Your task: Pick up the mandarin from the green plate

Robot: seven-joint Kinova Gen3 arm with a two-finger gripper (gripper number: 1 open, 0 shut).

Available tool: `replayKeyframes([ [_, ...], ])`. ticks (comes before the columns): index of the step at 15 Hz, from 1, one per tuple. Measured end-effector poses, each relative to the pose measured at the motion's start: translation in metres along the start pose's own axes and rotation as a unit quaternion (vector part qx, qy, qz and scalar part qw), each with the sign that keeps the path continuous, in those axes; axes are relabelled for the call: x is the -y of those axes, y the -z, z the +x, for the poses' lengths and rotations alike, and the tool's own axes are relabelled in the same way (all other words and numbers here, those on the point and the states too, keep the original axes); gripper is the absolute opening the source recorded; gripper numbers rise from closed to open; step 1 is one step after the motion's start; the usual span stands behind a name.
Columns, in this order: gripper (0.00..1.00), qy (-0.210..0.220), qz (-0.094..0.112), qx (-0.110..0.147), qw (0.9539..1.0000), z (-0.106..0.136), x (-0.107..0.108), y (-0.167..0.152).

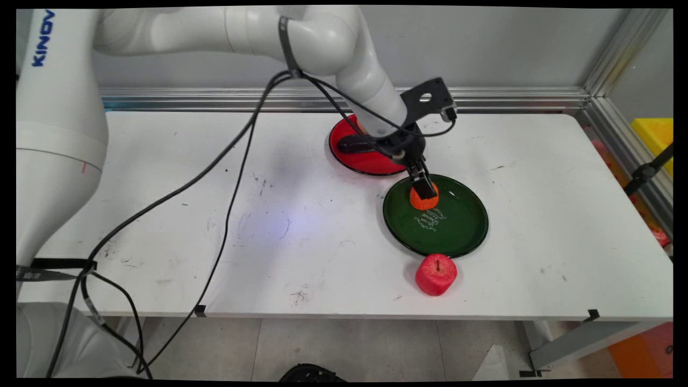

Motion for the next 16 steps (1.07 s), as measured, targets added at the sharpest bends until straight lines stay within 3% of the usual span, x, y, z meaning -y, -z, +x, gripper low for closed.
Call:
replayKeyframes([
  [6,1.0,-0.001,0.012,0.002,0.9999,0.0,-0.002,-0.033],
  [16,1.0,0.003,0.019,0.009,0.9998,-0.007,-0.005,-0.056],
])
